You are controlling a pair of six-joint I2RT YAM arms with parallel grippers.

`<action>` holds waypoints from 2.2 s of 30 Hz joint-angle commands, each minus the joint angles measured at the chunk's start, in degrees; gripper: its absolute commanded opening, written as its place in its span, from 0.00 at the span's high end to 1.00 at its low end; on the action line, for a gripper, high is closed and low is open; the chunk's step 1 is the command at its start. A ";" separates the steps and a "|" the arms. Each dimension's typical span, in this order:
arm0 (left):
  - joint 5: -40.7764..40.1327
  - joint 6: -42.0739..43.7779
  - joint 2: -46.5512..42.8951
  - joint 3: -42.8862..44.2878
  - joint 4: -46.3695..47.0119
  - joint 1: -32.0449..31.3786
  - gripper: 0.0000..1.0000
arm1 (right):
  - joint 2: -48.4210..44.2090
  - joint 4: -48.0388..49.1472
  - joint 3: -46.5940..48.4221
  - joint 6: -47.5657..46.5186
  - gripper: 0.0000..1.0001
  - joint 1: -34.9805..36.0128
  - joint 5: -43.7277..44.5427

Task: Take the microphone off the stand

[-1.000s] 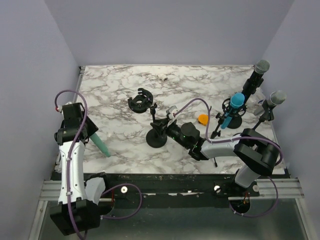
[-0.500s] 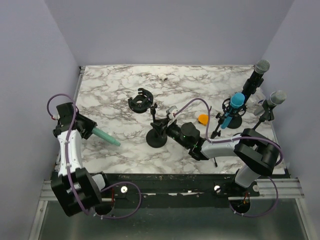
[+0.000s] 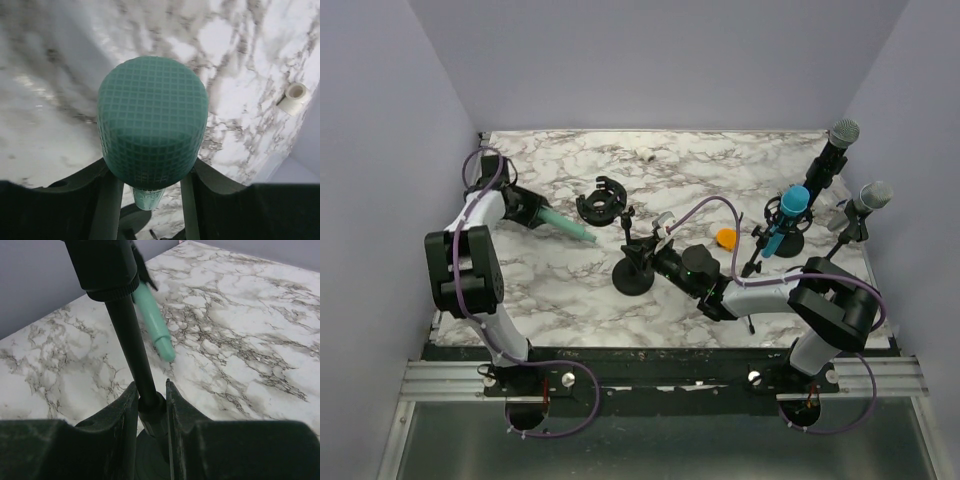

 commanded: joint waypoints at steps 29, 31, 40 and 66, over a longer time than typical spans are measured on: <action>-8.24 -10.27 28.99 39.43 -16.95 -14.34 0.78 | -2.29 -4.39 -2.17 -0.37 0.99 0.72 1.17; -8.15 -10.29 28.90 39.28 -17.02 -14.53 0.73 | -2.31 -4.56 -2.01 -0.46 0.99 0.69 1.17; -7.79 -10.49 28.76 38.82 -16.64 -14.45 0.44 | -2.78 -4.12 -2.36 -0.60 0.99 0.76 1.52; -3.10 -2.33 22.94 41.89 -16.37 -14.38 0.07 | -1.32 -4.39 -1.54 -0.55 0.99 0.69 1.18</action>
